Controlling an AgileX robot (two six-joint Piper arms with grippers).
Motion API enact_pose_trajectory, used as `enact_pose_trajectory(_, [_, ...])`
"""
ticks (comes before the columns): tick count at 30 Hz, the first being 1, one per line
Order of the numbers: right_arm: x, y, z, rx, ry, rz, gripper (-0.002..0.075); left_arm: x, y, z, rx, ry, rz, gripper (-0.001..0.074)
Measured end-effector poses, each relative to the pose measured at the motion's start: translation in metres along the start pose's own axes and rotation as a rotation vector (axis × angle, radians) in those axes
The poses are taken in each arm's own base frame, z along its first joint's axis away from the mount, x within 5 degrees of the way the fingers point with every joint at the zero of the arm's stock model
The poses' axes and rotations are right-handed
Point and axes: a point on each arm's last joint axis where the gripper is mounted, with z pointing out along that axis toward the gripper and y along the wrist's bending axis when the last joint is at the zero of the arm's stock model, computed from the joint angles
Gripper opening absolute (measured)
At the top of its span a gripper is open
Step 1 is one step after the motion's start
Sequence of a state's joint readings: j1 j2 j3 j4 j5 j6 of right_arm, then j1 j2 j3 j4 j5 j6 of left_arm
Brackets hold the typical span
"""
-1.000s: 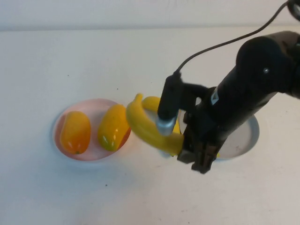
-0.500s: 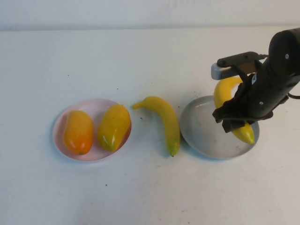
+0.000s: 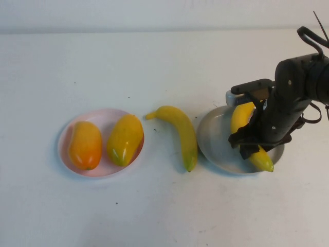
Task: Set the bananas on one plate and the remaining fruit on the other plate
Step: Put another type of fruit in the right plate
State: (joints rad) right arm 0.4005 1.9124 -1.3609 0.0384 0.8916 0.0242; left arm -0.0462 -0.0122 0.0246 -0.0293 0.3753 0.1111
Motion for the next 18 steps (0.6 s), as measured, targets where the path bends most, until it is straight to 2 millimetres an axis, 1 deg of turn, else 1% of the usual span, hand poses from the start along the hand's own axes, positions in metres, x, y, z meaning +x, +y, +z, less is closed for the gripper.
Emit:
enact_pose_trajectory(4, [-0.003,-0.001,-0.005,0.014,-0.001,0.008,0.0475,0.000,0.000,0.000,0.000,0.000,0.000,0.0002])
enact_pose_trajectory(6, [-0.008,-0.001,-0.010,0.014,-0.004,0.010,0.0508,0.000,0.000,0.000,0.000,0.000,0.000,0.0002])
enact_pose_trajectory(9, [-0.016,0.001,-0.026,0.002,-0.010,0.018,0.0524,0.000,0.000,0.000,0.000,0.000,0.000,0.0002])
enact_pose_trajectory(13, [-0.030,0.010,-0.050,-0.075,-0.044,0.051,0.0528,0.000,0.000,0.000,0.000,0.000,0.000,0.0002])
enact_pose_trajectory(16, [-0.041,0.024,-0.067,-0.112,-0.102,0.011,0.0529,0.000,0.000,0.000,0.000,0.000,0.000,0.0002])
enact_pose_trajectory(18, [-0.046,0.037,-0.072,-0.127,-0.126,-0.028,0.0529,0.000,0.000,0.000,0.000,0.000,0.000,0.0002])
